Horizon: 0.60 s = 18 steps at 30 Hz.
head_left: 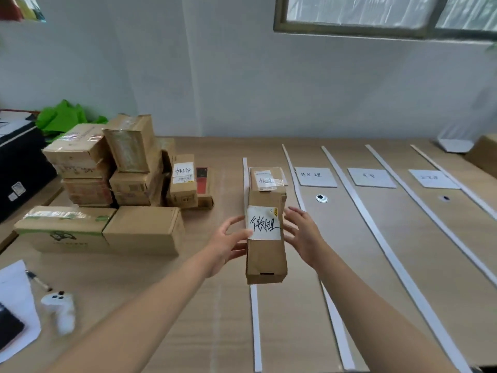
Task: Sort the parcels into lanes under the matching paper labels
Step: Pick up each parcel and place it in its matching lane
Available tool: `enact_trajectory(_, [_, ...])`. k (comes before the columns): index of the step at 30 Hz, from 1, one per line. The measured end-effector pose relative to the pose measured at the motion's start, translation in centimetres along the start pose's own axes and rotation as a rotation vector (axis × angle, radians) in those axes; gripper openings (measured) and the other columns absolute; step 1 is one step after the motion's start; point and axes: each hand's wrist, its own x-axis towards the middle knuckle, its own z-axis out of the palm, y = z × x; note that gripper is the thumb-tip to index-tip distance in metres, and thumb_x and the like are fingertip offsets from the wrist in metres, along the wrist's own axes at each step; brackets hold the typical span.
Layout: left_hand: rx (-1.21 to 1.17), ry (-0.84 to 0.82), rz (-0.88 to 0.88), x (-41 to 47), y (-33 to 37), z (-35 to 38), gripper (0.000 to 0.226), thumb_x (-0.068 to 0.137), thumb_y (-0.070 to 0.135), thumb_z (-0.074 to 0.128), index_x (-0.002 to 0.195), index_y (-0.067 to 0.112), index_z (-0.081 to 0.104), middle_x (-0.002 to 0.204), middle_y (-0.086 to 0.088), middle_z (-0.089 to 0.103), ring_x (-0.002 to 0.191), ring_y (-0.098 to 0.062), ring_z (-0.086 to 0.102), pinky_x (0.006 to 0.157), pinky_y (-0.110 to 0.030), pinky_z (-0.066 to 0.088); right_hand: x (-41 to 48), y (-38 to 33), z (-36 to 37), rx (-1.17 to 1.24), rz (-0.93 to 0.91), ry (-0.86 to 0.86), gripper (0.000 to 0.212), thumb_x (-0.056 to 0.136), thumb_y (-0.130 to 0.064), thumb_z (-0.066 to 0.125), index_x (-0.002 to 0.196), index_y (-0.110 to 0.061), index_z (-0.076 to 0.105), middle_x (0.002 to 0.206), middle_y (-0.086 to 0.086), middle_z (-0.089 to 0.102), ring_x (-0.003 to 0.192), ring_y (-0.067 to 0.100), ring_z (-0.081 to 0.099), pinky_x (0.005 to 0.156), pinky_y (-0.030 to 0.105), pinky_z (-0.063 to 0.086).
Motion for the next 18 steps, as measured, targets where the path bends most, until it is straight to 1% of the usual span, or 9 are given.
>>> enact_trajectory(1, [-0.024, 0.029, 0.004, -0.1, -0.7, 1.8, 0.050, 0.086, 0.019, 0.075, 0.129, 0.032, 0.054, 0.103, -0.010, 0.076, 0.092, -0.030, 0.074, 0.077, -0.035, 0.059, -0.8, -0.2, -1.9, -0.066, 0.007, -0.019, 0.042, 0.093, -0.026, 0.068, 0.130, -0.014, 0.053, 0.118, 0.008, 0.068, 0.109, 0.025, 0.067, 0.082, 0.038, 0.057])
enact_trajectory(3, [-0.055, 0.089, 0.017, -0.2, -1.8, 5.3, 0.045, 0.087, 0.020, 0.075, 0.127, 0.029, 0.056, 0.102, -0.008, 0.077, 0.089, -0.029, 0.075, 0.073, -0.033, 0.059, -2.5, -0.5, -5.2, -0.236, 0.019, -0.074, 0.035, 0.094, -0.028, 0.067, 0.126, -0.016, 0.059, 0.121, 0.006, 0.068, 0.112, 0.023, 0.065, 0.081, 0.034, 0.056])
enact_trajectory(5, [-0.056, 0.135, 0.043, -0.4, -2.5, 8.7, 0.040, 0.088, 0.020, 0.074, 0.124, 0.027, 0.057, 0.102, -0.008, 0.076, 0.088, -0.027, 0.075, 0.074, -0.034, 0.060, -4.0, -0.6, -8.1, -0.300, 0.012, -0.079, 0.031, 0.094, -0.026, 0.067, 0.123, -0.016, 0.061, 0.120, 0.006, 0.068, 0.110, 0.021, 0.065, 0.079, 0.031, 0.057])
enact_trajectory(9, [0.009, 0.119, 0.102, -1.1, -2.9, 13.7, 0.037, 0.089, 0.021, 0.073, 0.123, 0.026, 0.059, 0.101, -0.007, 0.077, 0.096, -0.032, 0.073, 0.087, -0.039, 0.060, -5.9, -1.5, -12.6, -0.278, -0.044, -0.031, 0.038, 0.090, -0.018, 0.072, 0.126, -0.016, 0.059, 0.121, 0.009, 0.068, 0.108, 0.021, 0.066, 0.083, 0.030, 0.059])
enact_trajectory(10, [0.020, 0.107, 0.110, -1.3, -2.9, 15.0, 0.037, 0.089, 0.022, 0.073, 0.123, 0.027, 0.060, 0.102, -0.007, 0.077, 0.096, -0.032, 0.073, 0.087, -0.038, 0.060, -6.4, -1.9, -13.8, -0.259, -0.052, -0.024, 0.039, 0.090, -0.017, 0.072, 0.127, -0.016, 0.060, 0.121, 0.009, 0.068, 0.108, 0.022, 0.067, 0.083, 0.031, 0.059])
enact_trajectory(12, [0.030, 0.089, 0.126, -1.3, -2.6, 17.2, 0.037, 0.089, 0.025, 0.073, 0.124, 0.028, 0.061, 0.105, -0.006, 0.076, 0.096, -0.028, 0.073, 0.082, -0.033, 0.060, -7.2, -2.7, -15.6, -0.225, -0.074, -0.015, 0.039, 0.091, -0.019, 0.070, 0.129, -0.020, 0.060, 0.121, 0.006, 0.069, 0.110, 0.021, 0.066, 0.080, 0.031, 0.058])
enact_trajectory(14, [0.030, 0.072, 0.148, -0.8, -2.4, 19.4, 0.036, 0.090, 0.027, 0.071, 0.125, 0.029, 0.062, 0.109, -0.002, 0.075, 0.097, -0.022, 0.073, 0.078, -0.028, 0.059, -7.7, -3.7, -17.3, -0.218, -0.100, -0.007, 0.038, 0.094, -0.021, 0.067, 0.130, -0.026, 0.060, 0.122, 0.001, 0.068, 0.113, 0.019, 0.064, 0.080, 0.035, 0.057])
enact_trajectory(15, [0.028, 0.057, 0.158, -0.5, -2.4, 20.5, 0.035, 0.092, 0.027, 0.069, 0.126, 0.029, 0.062, 0.109, 0.000, 0.075, 0.098, -0.019, 0.073, 0.079, -0.027, 0.058, -7.8, -4.0, -18.2, -0.210, -0.106, 0.004, 0.037, 0.095, -0.020, 0.065, 0.131, -0.028, 0.060, 0.122, 0.000, 0.068, 0.114, 0.018, 0.063, 0.082, 0.038, 0.058])
enact_trajectory(18, [0.013, 0.007, 0.159, 1.0, -3.2, 23.8, 0.036, 0.094, 0.026, 0.066, 0.130, 0.026, 0.061, 0.112, 0.001, 0.075, 0.104, -0.016, 0.071, 0.089, -0.030, 0.056, -7.4, -4.3, -21.2, -0.194, -0.119, 0.051, 0.039, 0.095, -0.018, 0.063, 0.131, -0.032, 0.060, 0.123, -0.001, 0.068, 0.118, 0.019, 0.062, 0.090, 0.047, 0.058])
